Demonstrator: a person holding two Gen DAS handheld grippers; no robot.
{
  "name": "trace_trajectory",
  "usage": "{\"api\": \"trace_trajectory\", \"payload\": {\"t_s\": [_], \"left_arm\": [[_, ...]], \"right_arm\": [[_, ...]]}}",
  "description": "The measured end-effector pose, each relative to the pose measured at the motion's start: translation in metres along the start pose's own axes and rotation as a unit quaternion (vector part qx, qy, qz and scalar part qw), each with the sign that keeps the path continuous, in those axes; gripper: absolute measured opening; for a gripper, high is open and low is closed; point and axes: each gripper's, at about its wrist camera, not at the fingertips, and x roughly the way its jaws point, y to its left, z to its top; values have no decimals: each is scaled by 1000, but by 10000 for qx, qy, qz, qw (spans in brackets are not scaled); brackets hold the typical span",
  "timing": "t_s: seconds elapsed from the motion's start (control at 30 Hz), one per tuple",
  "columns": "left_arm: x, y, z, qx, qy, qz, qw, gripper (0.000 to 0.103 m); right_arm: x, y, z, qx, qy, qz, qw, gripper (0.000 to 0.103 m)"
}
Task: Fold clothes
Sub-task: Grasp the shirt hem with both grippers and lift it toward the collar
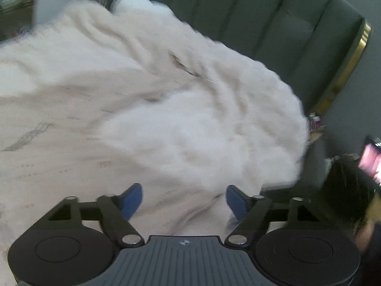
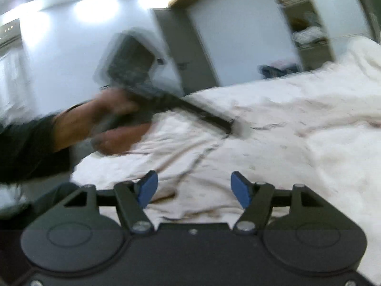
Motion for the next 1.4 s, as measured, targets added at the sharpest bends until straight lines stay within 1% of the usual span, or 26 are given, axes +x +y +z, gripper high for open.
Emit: {"api": "trace_trajectory", "payload": {"t_s": [0.07, 0.13, 0.17, 0.2, 0.23, 0.27, 0.3, 0.33, 0.43, 0.47, 0.53, 0.57, 0.6, 0.63, 0.67, 0.7, 0.77, 0.93, 1.07, 1.13, 1.2, 1.27, 1.3, 1.33, 1.37, 1.4], "left_arm": [[-37, -1, -39, 546, -55, 1031, 9932, 78], [-55, -8, -74, 1067, 106, 1685, 9798, 78], [-60, -11, -89, 1294, 211, 1870, 9736, 78], [-67, -21, -125, 1754, 462, 2117, 9604, 78], [-67, -24, -139, 1900, 559, 2195, 9553, 78], [-62, -27, -160, 2034, 717, 2361, 9475, 78], [-54, -27, -170, 2046, 764, 2450, 9446, 78], [-46, -26, -177, 2034, 787, 2519, 9428, 78], [-18, -21, -198, 2045, 831, 2809, 9340, 77], [-6, -17, -200, 2112, 817, 2972, 9276, 77], [8, -12, -198, 2114, 737, 3122, 9233, 77], [12, -11, -197, 2104, 706, 3190, 9214, 76], [19, -4, -193, 2003, 680, 3208, 9232, 60], [21, -1, -191, 1924, 669, 3140, 9273, 46], [19, 3, -188, 1797, 666, 2918, 9371, 6], [17, 4, -187, 1806, 661, 2821, 9399, 4], [-8, 2, -183, 2043, 488, 2301, 9502, 4], [-89, 9, -161, 1858, 90, 1637, 9688, 4], [-115, 3, -158, 1599, 262, 967, 9820, 6], [-106, -4, -164, 1488, 561, 637, 9852, 9], [-101, -9, -172, 1449, 696, 379, 9863, 21], [-114, -7, -178, 1130, 655, 188, 9913, 22], [-123, -5, -179, 1023, 585, 189, 9929, 28], [-145, 5, -179, 737, 349, 227, 9964, 34], [-162, 16, -178, 474, 162, 295, 9983, 55], [-179, 31, -178, 167, -12, 420, 9990, 69]], "right_arm": [[9, 20, -7, -1009, 90, -451, 9938, 66], [29, 52, -24, -2379, 370, -879, 9666, 66], [38, 66, -32, -2947, 504, -1042, 9485, 66], [51, 80, -45, -3544, 699, -1166, 9252, 66], [65, 96, -61, -4238, 932, -1275, 8919, 65], [75, 109, -74, -4684, 1074, -1299, 8673, 65], [86, 121, -84, -5041, 1177, -1320, 8453, 64], [97, 130, -89, -5207, 1203, -1335, 8346, 64], [124, 136, -88, -5378, 1172, -1489, 8215, 65], [135, 132, -91, -5510, 1187, -1591, 8106, 65], [163, 127, -97, -5781, 1285, -1785, 7858, 59], [173, 126, -98, -5784, 1370, -1774, 7844, 53], [180, 122, -97, -5754, 1477, -1733, 7855, 34], [185, 121, -95, -5698, 1596, -1684, 7884, 3], [187, 124, -93, -5606, 1702, -1616, 7941, 4], [186, 128, -90, -5522, 1759, -1532, 8004, 3], [172, 141, -80, -5289, 1890, -1156, 8193, 3], [126, 175, -35, -4738, 2091, -806, 8516, 3], [95, 201, -15, -4319, 2335, -584, 8692, 5], [88, 206, -21, -4220, 2607, -307, 8678, 11], [72, 212, -29, -4051, 2884, 86, 8675, 11], [63, 206, -27, -3739, 3021, 375, 8761, 12], [56, 201, -23, -3606, 2993, 396, 8825, 18], [45, 191, -13, -3442, 2861, 273, 8938, 30], [34, 177, -1, -3228, 2689, 71, 9074, 39], [23, 162, 10, -2971, 2546, -135, 9202, 53]]}}
